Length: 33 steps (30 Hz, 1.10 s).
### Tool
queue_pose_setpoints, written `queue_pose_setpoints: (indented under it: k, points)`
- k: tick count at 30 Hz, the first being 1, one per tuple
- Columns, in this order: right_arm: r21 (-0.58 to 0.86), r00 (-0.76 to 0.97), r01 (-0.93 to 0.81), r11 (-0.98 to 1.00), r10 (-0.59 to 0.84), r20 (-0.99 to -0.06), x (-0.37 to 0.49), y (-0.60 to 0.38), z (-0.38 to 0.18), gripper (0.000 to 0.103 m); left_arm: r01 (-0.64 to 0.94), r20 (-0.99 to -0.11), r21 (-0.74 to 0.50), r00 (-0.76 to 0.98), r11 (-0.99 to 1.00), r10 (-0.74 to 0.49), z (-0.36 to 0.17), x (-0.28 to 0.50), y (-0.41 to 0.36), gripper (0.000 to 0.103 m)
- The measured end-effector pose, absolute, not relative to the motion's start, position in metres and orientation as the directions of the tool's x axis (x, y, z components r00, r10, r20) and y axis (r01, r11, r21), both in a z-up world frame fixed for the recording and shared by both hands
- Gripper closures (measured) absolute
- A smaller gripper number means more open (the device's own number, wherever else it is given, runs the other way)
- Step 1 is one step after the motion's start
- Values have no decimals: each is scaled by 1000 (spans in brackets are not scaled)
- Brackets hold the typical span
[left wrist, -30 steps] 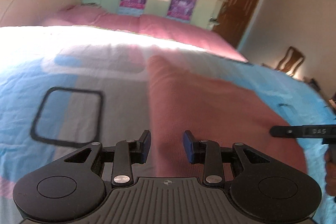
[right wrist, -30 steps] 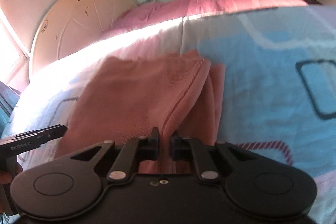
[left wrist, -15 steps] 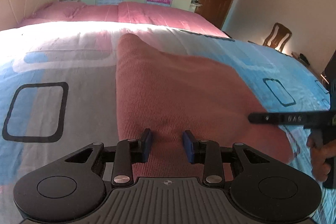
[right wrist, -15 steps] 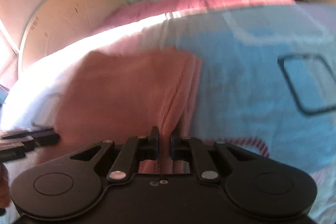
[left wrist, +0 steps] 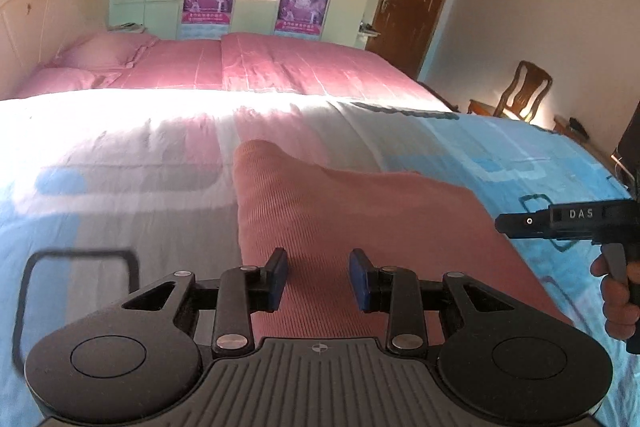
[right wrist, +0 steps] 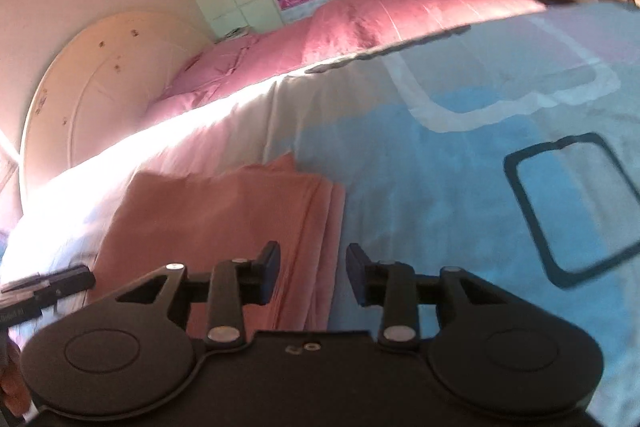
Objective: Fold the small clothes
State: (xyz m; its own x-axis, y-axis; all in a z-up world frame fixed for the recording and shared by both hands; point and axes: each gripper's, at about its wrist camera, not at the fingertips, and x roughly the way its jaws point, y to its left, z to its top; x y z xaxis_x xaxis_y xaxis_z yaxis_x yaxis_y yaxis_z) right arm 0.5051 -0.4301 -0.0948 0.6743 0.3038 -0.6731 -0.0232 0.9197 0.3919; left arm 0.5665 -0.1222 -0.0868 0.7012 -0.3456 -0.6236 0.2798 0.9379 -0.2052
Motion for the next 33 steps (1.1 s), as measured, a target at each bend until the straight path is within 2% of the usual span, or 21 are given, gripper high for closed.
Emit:
queue_pose_setpoints:
  k: [2, 5, 8, 10, 13, 18, 22, 24, 26, 28, 29, 30, 33]
  points:
    - [437, 664, -10, 899, 333, -669, 517, -434, -101, 72, 298, -634, -201, 686, 933, -356, -90, 578, -126, 70]
    - [483, 636, -37, 875, 394, -664, 531, -436, -113, 96, 301, -664, -235, 645, 924, -379, -101, 591, -130, 70]
    - [480, 674, -38, 876, 378, -635, 522, -442, -107, 97, 311, -667, -229, 639, 922, -382, -102, 592, -132, 70]
    - [408, 666, -52, 911, 336, -666, 519, -434, -110, 97, 306, -673, -216, 642, 927, -369, -109, 592, -139, 70]
    - [371, 653, -34, 928, 302, -695, 523, -427, -116, 96, 325, -678, -158, 651, 933, -341, -106, 588, -147, 70]
    - [294, 718, -37, 955, 230, -657, 499, -421, -80, 80, 361, -645, -112, 682, 926, -344, -81, 555, -148, 70]
    - [262, 701, -170, 950, 303, -645, 456, -404, -62, 82, 363, -627, -87, 704, 928, -334, -76, 511, -149, 70]
    - [266, 656, -237, 934, 356, -666, 438, -395, -64, 84, 362, -632, -112, 693, 925, -348, -77, 494, -149, 70]
    - [208, 624, -288, 935, 348, -700, 421, -384, -69, 83, 352, -637, -80, 701, 932, -320, -80, 476, -151, 70]
    - [146, 639, -270, 952, 290, -712, 406, -383, -71, 74, 318, -623, -64, 728, 946, -287, -78, 460, -145, 70]
    - [167, 648, -242, 956, 287, -706, 401, -389, -71, 63, 291, -612, -65, 743, 954, -269, -77, 453, -139, 70]
    - [219, 650, -214, 952, 307, -696, 396, -398, -71, 61, 265, -605, -73, 755, 962, -253, -76, 446, -132, 70]
    - [331, 630, -169, 928, 360, -688, 387, -416, -76, 63, 196, -611, -94, 763, 976, -212, -81, 436, -115, 70]
